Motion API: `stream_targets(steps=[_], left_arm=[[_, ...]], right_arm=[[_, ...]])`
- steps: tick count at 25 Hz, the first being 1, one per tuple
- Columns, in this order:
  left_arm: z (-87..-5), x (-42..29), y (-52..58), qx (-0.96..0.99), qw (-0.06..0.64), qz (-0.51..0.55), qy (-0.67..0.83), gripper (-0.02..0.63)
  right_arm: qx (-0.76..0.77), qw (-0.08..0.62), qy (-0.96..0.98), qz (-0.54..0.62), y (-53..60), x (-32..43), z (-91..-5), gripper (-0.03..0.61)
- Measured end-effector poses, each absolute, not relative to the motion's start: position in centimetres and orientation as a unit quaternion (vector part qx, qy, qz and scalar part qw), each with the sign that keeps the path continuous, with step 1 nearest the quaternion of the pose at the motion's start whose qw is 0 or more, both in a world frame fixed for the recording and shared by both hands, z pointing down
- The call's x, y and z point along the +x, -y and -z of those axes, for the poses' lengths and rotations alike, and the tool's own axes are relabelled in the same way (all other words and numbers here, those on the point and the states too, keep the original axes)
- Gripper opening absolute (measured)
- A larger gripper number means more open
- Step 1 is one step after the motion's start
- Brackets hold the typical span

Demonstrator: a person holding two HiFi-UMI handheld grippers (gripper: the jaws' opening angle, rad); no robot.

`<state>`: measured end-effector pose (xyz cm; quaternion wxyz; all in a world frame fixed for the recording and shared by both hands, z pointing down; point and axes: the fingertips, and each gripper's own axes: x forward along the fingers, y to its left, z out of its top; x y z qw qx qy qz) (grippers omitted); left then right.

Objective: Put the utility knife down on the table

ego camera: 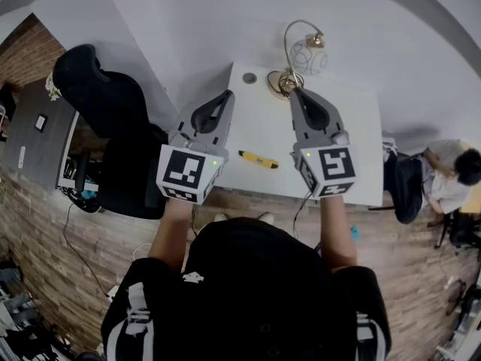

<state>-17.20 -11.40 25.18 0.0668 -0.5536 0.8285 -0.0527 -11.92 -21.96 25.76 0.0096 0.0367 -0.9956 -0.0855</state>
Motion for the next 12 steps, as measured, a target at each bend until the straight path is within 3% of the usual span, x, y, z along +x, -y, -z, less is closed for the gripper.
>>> stream_targets(steps=[12], left_arm=[[-25.82,-17.31,11.15,-0.55,0.061,0.051,-0.831,0.018]], right_arm=[[0.039,0.026,0.996,0.077,21.7,-11.8,-26.32,0.034]])
